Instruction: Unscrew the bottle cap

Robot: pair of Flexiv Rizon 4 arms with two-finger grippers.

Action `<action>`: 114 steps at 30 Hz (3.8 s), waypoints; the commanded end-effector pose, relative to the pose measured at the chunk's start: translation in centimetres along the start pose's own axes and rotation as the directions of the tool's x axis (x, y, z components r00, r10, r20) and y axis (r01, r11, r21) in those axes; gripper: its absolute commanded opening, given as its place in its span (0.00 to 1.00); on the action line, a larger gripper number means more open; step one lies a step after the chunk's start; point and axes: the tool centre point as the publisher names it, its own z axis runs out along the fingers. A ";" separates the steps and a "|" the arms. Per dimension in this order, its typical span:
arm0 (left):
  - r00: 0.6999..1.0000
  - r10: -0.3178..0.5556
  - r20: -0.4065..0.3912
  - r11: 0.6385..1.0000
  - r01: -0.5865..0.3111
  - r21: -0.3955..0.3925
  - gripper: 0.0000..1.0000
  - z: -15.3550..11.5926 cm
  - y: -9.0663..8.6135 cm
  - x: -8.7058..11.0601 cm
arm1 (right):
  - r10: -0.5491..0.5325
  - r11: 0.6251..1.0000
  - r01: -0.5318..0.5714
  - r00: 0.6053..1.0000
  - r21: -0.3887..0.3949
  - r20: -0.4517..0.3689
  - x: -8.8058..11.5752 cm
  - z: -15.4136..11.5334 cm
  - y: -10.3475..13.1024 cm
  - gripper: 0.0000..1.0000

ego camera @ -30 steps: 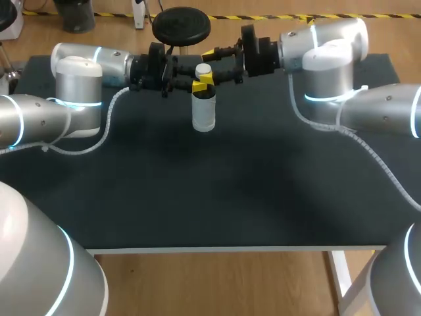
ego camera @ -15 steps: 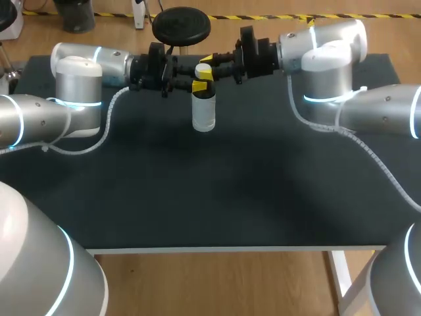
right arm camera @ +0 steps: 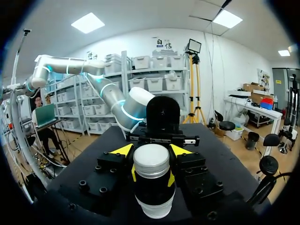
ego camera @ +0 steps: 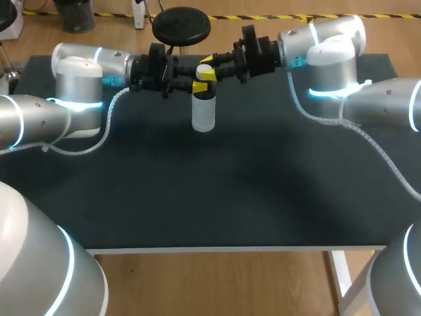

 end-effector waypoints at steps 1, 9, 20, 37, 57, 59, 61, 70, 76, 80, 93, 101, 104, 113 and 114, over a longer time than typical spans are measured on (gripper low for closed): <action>1.000 -0.001 -0.002 1.000 0.001 -0.001 0.00 -0.2 0.4 -0.5 | -0.023 1.000 0.019 0.974 -0.022 -0.227 -1.2 -0.7 -0.1 0.00; 1.000 -0.001 -0.002 1.000 0.001 -0.001 0.00 -0.2 0.4 -0.5 | -0.077 0.995 0.094 0.908 0.021 -0.411 -1.1 -1.1 0.2 0.00; 1.000 -0.001 -0.002 1.000 0.001 -0.001 0.00 -0.2 0.4 -0.5 | -0.113 0.984 0.176 0.763 0.036 -0.637 0.3 0.1 0.5 0.00; 1.000 -0.001 -0.002 1.000 0.001 -0.001 0.00 -0.2 0.4 -0.5 | -0.115 0.956 0.283 0.588 0.071 -0.801 1.7 -0.8 1.3 0.00; 1.000 -0.001 -0.002 1.000 0.001 -0.001 0.00 -0.2 0.4 -0.5 | -0.148 0.948 0.304 0.674 0.089 -0.724 0.8 -2.0 3.1 1.00; 1.000 -0.001 -0.002 1.000 0.001 -0.001 0.00 -0.2 0.4 -0.5 | -0.162 0.958 0.278 0.717 0.066 -0.678 0.5 -2.4 3.3 1.00; 1.000 -0.001 -0.002 1.000 0.001 -0.001 0.00 -0.2 0.4 -0.5 | -0.151 0.972 0.231 0.778 0.053 -0.610 0.0 -2.8 3.4 1.00; 1.000 -0.001 -0.002 1.000 0.001 -0.001 0.00 -0.2 0.4 -0.5 | -0.109 0.994 0.111 0.975 -0.002 -0.196 -2.4 -5.6 3.5 1.00; 1.000 -0.001 -0.002 1.000 0.001 -0.001 0.00 -0.2 0.4 -0.5 | -0.011 1.000 0.012 0.997 -0.019 0.081 -2.8 -5.1 3.0 1.00; 1.000 -0.001 -0.002 1.000 0.001 -0.001 0.00 -0.2 0.4 -0.5 | 0.058 0.998 -0.049 0.972 -0.046 0.230 -2.8 -4.4 2.5 1.00; 1.000 -0.001 -0.002 1.000 0.001 -0.001 0.00 -0.2 0.4 -0.5 | 0.168 0.983 -0.112 0.878 -0.147 0.449 -1.2 -3.6 1.5 1.00; 1.000 -0.001 -0.002 1.000 0.001 -0.001 0.00 -0.2 0.4 -0.5 | 0.197 0.979 -0.132 0.823 -0.157 0.533 -0.5 -2.7 0.4 1.00; 1.000 -0.001 -0.002 1.000 0.001 -0.001 0.00 -0.2 0.4 -0.5 | 0.197 0.979 -0.133 0.806 -0.154 0.558 -0.5 -2.5 0.2 1.00; 1.000 -0.001 -0.002 1.000 0.001 -0.001 0.00 -0.2 0.4 -0.5 | 0.190 0.981 -0.122 0.783 -0.153 0.592 -0.7 -2.3 -0.1 1.00; 1.000 -0.001 -0.002 1.000 0.001 -0.001 0.00 -0.2 0.4 -0.5 | 0.189 0.981 -0.120 0.784 -0.154 0.592 -0.7 -2.3 0.0 1.00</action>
